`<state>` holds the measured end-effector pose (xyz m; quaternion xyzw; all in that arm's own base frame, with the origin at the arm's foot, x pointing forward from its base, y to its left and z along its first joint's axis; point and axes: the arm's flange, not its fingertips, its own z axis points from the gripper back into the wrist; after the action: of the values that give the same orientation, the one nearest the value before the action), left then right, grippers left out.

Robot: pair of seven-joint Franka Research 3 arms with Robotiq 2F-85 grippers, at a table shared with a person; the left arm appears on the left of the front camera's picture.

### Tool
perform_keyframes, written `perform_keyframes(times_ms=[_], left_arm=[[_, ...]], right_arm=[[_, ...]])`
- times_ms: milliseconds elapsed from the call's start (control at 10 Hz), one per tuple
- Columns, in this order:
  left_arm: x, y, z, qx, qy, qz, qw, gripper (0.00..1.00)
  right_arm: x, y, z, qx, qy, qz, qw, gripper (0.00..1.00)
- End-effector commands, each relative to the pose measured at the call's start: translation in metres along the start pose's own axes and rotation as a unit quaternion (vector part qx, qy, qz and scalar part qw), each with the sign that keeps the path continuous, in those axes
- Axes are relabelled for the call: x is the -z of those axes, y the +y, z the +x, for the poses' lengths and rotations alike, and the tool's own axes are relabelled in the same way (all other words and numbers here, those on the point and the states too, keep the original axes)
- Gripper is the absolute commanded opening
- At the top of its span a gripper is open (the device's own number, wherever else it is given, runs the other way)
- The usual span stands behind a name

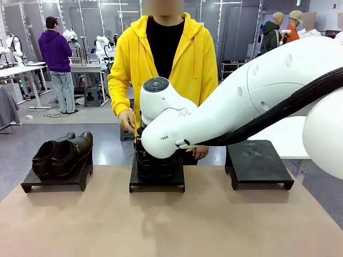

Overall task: Place the shoes on the stand as instructed by the person.
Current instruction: Pick up another pair of Shoes and place it on the Shoes Stand indicated by the person.

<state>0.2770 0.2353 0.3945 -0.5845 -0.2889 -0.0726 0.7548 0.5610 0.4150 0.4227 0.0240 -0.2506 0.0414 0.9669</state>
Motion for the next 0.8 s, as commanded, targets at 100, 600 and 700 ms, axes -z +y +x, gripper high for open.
perform_keyframes(times_ms=[100, 600, 700], left_arm=[[-0.0009, -0.0032, -0.0027, 0.008, 0.003, -0.005, 1.000, 1.00], [-0.0009, -0.0032, -0.0027, 0.008, 0.003, -0.005, 1.000, 1.00], [-0.0009, -0.0032, -0.0027, 0.008, 0.003, -0.005, 1.000, 1.00]], right_arm=[[0.0009, -0.0003, 0.0014, 0.001, -0.001, 0.000, 1.000, 1.00], [0.0009, -0.0003, 0.0014, 0.001, -0.001, 0.000, 1.000, 1.00], [0.0009, -0.0003, 0.0014, 0.001, -0.001, 0.000, 1.000, 1.00]])
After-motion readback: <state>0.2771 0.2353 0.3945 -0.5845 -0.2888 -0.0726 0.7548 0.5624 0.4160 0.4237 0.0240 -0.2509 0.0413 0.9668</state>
